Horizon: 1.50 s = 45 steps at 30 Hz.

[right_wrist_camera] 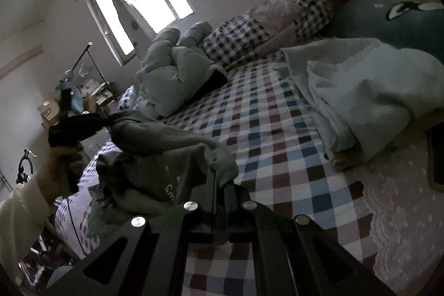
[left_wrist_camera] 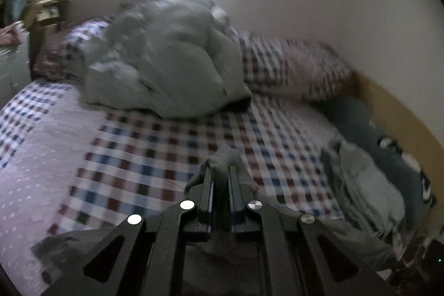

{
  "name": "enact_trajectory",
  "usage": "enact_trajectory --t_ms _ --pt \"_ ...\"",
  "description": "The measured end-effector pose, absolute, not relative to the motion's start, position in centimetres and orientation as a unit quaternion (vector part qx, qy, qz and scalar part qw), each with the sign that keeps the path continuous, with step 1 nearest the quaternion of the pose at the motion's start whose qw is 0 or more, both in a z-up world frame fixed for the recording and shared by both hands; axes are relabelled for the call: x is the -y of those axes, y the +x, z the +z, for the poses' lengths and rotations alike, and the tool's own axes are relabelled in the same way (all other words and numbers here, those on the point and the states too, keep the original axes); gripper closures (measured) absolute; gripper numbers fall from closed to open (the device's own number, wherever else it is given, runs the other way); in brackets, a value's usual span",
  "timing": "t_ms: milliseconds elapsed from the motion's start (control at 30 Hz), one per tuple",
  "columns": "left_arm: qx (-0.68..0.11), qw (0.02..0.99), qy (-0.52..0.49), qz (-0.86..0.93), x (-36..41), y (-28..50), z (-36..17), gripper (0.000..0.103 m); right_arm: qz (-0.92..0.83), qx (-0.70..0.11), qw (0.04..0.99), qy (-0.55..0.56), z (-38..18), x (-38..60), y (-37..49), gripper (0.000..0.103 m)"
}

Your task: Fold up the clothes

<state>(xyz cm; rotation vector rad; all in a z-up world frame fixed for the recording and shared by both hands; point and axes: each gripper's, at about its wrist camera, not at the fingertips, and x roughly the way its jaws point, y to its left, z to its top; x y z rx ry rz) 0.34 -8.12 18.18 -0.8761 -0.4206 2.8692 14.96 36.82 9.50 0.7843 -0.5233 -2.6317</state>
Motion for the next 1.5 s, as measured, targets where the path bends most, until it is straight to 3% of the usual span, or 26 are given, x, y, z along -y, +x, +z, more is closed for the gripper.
enact_trajectory --t_ms 200,500,667,767,833,867,1000,1067,1500 --pt "0.21 0.01 -0.219 0.953 15.8 10.1 16.9 0.096 -0.93 0.138 0.212 0.268 10.0 -33.8 15.4 0.101" --pt "0.286 -0.072 -0.36 0.885 22.0 15.6 6.3 0.095 -0.901 -0.017 0.287 0.325 7.7 -26.3 15.8 0.101" --pt "0.264 -0.069 -0.399 0.876 22.0 16.1 5.0 0.092 -0.88 -0.073 0.306 0.355 6.1 -24.1 15.8 0.1" --pt "0.251 -0.058 -0.389 0.885 22.2 16.7 5.8 0.069 -0.875 -0.072 0.317 0.358 6.1 -24.2 15.7 0.098" --pt "0.247 -0.044 -0.373 0.893 22.4 17.4 6.5 0.042 -0.87 -0.066 0.331 0.359 6.4 -24.6 15.6 0.098" --pt "0.245 -0.038 -0.364 0.898 22.4 17.7 6.8 0.037 -0.867 -0.063 0.337 0.36 6.6 -24.9 15.7 0.097" --pt "0.22 -0.017 -0.345 0.912 21.8 17.8 8.0 0.03 -0.858 -0.053 0.357 0.365 7.3 -25.9 16.3 0.08" --pt "0.215 -0.002 -0.334 0.918 21.3 17.3 8.4 0.028 -0.852 -0.05 0.368 0.37 7.6 -26.1 16.6 0.063" --pt "0.24 0.01 -0.272 0.932 19.1 15.4 8.7 0.027 -0.855 0.096 0.423 0.285 10.7 -26.8 16.6 0.054"
